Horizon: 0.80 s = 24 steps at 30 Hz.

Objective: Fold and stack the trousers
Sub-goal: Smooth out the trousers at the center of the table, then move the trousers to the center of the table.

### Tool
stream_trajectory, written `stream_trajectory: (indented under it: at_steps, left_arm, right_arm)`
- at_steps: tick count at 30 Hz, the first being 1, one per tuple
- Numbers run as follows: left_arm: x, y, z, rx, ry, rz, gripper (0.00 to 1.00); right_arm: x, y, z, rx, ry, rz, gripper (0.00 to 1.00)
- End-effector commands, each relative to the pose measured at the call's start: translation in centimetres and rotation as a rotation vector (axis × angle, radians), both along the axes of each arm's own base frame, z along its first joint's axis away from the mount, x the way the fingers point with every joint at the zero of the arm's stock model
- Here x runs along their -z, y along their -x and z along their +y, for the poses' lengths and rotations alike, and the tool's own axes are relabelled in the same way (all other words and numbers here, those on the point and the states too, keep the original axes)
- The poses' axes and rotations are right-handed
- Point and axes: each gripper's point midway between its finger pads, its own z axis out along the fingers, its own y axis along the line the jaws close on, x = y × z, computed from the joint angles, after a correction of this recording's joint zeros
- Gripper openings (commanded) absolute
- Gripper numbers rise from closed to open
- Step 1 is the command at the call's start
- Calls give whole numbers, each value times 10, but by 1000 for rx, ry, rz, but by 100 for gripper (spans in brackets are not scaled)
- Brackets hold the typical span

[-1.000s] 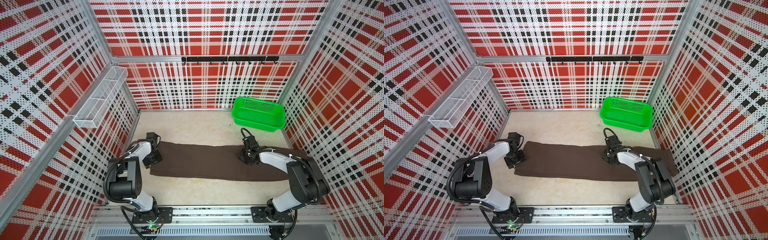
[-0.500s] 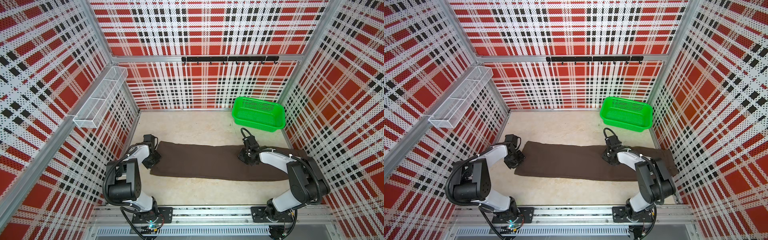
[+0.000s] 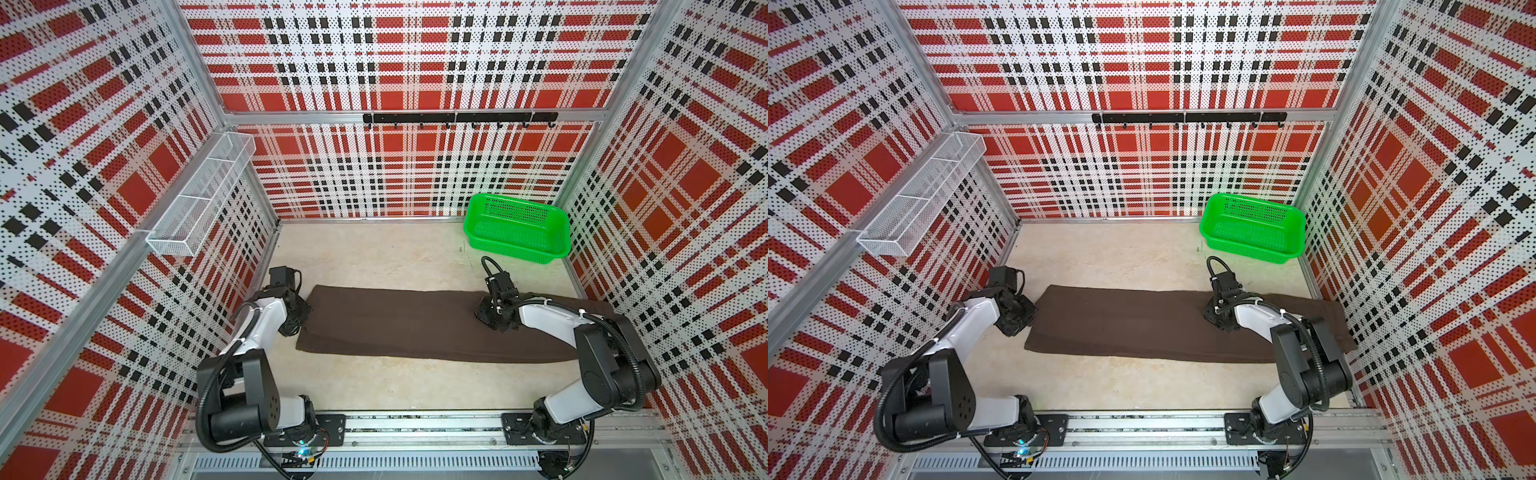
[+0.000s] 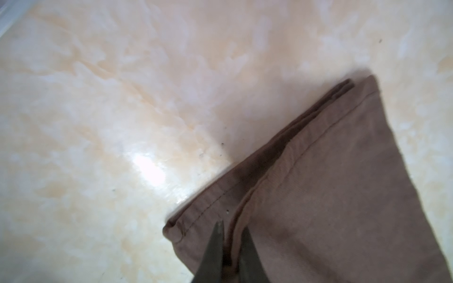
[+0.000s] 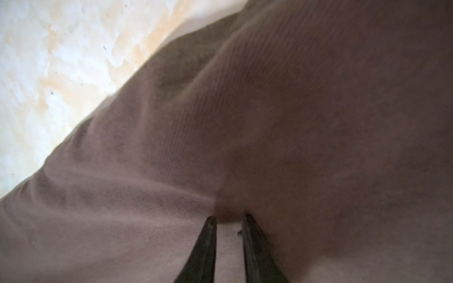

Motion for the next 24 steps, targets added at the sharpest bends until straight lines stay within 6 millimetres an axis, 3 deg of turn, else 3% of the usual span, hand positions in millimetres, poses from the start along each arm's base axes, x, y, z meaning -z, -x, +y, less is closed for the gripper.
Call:
stream_trajectory:
  at_steps: [1,2,5,10,13,16,21,24]
  left_arm:
    - [13,19,10,-40,-31,62,3]
    - [17,19,7,-33,-15,68,16]
    - [19,14,0,-5,3,66,42]
    - [-16,-17,-11,52,-12,-38,63]
    - [-31,-36,-29,111,-10,-75,71]
    - [-30,-48,-58,203,-1,-69,74]
    - [5,-54,-100,304,38,-18,72]
    - [29,-55,-108,315,69,4,65]
  right_arm:
    - [9,16,-7,5,34,59,24]
    - [7,15,-6,2,32,55,25]
    - [-2,11,-2,-22,32,38,30]
    - [-36,3,6,-63,28,-44,41]
    - [-63,0,6,-65,30,-121,43]
    - [-94,-3,-5,-45,62,-220,45]
    - [-128,-1,-47,15,258,-351,52]
    - [-119,3,-71,45,301,-311,54]
